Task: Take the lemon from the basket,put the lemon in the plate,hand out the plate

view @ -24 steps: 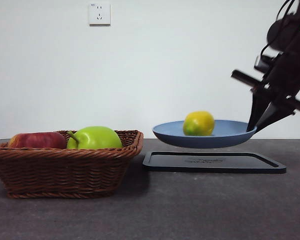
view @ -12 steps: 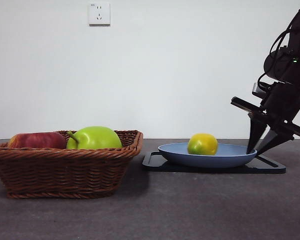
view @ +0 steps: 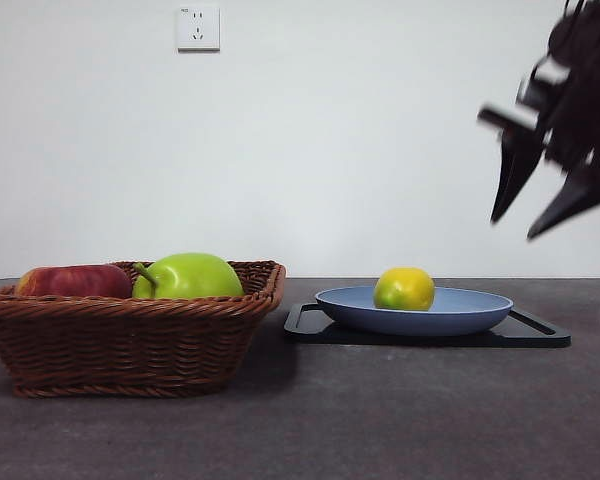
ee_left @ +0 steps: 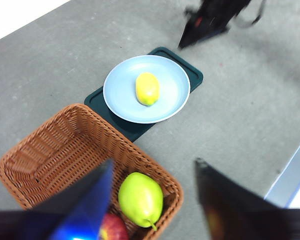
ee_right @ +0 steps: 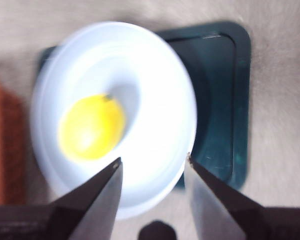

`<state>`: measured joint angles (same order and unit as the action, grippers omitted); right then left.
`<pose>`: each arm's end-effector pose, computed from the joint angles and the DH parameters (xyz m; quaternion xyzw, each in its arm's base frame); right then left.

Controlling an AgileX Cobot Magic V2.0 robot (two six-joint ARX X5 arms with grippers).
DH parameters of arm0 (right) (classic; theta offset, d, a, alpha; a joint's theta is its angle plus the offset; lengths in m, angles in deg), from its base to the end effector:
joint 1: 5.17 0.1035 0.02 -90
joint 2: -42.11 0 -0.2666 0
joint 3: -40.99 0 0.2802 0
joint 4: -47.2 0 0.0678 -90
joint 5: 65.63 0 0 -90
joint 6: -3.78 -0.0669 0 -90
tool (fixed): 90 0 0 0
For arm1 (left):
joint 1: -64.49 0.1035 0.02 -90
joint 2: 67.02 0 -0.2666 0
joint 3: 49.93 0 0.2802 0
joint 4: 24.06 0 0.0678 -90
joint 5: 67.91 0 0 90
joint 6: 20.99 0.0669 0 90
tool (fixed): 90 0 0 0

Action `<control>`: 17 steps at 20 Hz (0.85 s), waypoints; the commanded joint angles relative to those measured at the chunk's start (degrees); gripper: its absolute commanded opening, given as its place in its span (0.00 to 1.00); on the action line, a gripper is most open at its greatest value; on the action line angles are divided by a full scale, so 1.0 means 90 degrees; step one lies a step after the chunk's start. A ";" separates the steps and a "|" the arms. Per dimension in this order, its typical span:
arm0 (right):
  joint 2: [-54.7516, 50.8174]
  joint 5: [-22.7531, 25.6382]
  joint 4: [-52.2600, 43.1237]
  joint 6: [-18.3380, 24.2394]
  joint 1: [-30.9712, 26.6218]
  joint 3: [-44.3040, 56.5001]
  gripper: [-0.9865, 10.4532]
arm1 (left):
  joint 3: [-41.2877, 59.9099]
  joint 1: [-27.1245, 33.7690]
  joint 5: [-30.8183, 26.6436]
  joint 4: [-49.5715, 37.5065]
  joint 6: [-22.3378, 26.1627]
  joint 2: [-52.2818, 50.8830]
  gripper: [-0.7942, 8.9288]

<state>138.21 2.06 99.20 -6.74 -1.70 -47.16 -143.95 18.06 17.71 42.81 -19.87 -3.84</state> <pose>0.3885 0.0490 0.2176 0.1588 0.5085 0.1472 0.8334 0.1754 -0.1769 0.4059 0.1413 0.2760 -0.3439 0.8863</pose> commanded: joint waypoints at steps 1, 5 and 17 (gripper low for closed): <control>-0.0495 0.0036 0.0425 0.0554 0.0134 -0.0121 0.16 | -0.0124 -0.0022 -0.0015 -0.0126 0.0403 0.0121 0.18; -0.1484 0.0289 0.0933 0.0908 0.0466 -0.0100 0.09 | -0.0124 0.0265 -0.0012 -0.0381 0.0687 0.0158 0.09; -0.5379 0.3279 -0.1749 0.1107 0.2470 0.2873 0.09 | 0.3060 0.1678 0.0005 -0.2936 0.0231 -0.1732 0.09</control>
<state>89.81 31.11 84.18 3.07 20.20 -21.52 -116.95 33.36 17.73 17.37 -16.00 -19.31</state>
